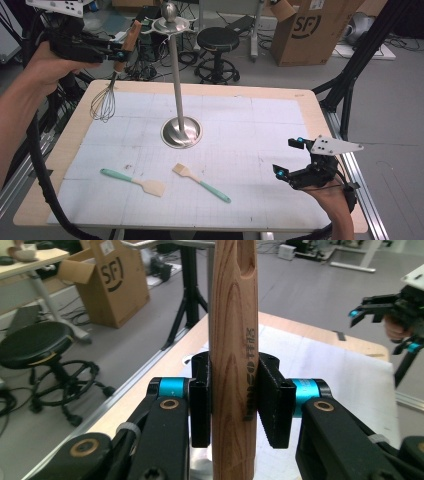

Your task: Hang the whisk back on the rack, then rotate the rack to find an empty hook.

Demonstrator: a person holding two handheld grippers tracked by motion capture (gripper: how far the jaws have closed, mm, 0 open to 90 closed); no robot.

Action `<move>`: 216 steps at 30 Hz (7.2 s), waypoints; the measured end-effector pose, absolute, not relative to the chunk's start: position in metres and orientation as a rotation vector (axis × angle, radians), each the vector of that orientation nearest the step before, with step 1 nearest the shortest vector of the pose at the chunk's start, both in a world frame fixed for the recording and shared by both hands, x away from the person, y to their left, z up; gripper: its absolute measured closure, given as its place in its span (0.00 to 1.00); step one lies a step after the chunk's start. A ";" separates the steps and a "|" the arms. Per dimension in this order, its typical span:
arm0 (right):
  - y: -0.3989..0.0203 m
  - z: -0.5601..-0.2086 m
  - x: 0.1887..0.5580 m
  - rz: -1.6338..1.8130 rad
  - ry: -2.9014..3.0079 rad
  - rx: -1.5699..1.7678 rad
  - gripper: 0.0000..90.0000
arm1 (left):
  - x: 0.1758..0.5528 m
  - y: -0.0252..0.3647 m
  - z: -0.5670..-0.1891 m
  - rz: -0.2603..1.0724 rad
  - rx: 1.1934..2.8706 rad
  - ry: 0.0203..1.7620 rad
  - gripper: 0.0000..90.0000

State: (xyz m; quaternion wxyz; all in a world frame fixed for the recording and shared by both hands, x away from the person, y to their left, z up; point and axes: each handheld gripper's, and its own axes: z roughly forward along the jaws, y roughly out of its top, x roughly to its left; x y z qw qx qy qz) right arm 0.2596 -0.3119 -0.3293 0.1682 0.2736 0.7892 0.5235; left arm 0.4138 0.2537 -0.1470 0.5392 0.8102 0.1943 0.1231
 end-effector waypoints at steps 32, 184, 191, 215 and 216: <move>-0.315 -0.331 0.261 1.511 2.251 0.772 0.00 | 0.423 0.227 -0.157 0.241 1.953 0.428 0.78; -0.313 -0.341 0.267 1.501 2.290 0.804 0.00 | 0.442 0.206 -0.092 0.346 2.145 0.489 1.00; -0.312 -0.341 0.267 1.498 2.295 0.807 0.00 | 0.441 0.206 -0.091 0.364 2.150 0.484 1.00; -0.309 -0.338 0.265 1.528 2.284 0.779 0.00 | 0.378 0.185 -0.070 0.392 2.182 0.409 1.00; -0.309 -0.338 0.265 1.529 2.283 0.775 0.00 | 0.377 0.184 -0.070 0.392 2.183 0.406 1.00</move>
